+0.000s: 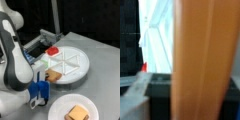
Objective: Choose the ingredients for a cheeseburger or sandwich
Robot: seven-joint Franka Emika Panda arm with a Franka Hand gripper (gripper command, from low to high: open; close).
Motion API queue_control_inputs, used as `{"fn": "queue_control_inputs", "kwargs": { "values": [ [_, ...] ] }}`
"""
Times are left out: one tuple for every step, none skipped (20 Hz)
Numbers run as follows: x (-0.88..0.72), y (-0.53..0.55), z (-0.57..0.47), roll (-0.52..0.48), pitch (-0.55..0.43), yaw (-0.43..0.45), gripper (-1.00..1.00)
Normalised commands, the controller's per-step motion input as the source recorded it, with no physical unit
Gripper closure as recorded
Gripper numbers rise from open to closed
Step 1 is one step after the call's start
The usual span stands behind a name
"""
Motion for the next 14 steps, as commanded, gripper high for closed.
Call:
{"fn": "queue_control_inputs", "kwargs": {
  "values": [
    [0.01, -0.12, 0.21, 0.079, 0.009, 0.031, 1.00],
    [0.01, -0.13, 0.25, 0.063, 0.035, 0.022, 1.00],
    [0.01, -0.15, 0.30, 0.049, 0.053, 0.015, 1.00],
    [0.01, -0.14, 0.32, 0.041, 0.060, 0.018, 1.00],
    [0.02, -0.13, 0.33, 0.024, 0.068, 0.015, 1.00],
    [0.04, -0.12, 0.35, 0.005, 0.077, 0.009, 1.00],
    [0.06, -0.12, 0.37, -0.016, 0.091, -0.009, 1.00],
    [0.09, -0.11, 0.40, -0.030, 0.103, -0.019, 1.00],
    [0.11, -0.10, 0.39, -0.035, 0.108, -0.012, 1.00],
    [0.14, -0.09, 0.38, -0.047, 0.113, -0.014, 1.00],
    [0.17, -0.09, 0.40, -0.059, 0.119, -0.017, 1.00],
    [0.19, -0.10, 0.41, -0.067, 0.126, -0.021, 1.00],
    [0.22, -0.12, 0.41, -0.074, 0.129, -0.025, 1.00],
    [0.25, -0.14, 0.39, -0.088, 0.136, -0.045, 1.00]
  ]
}}
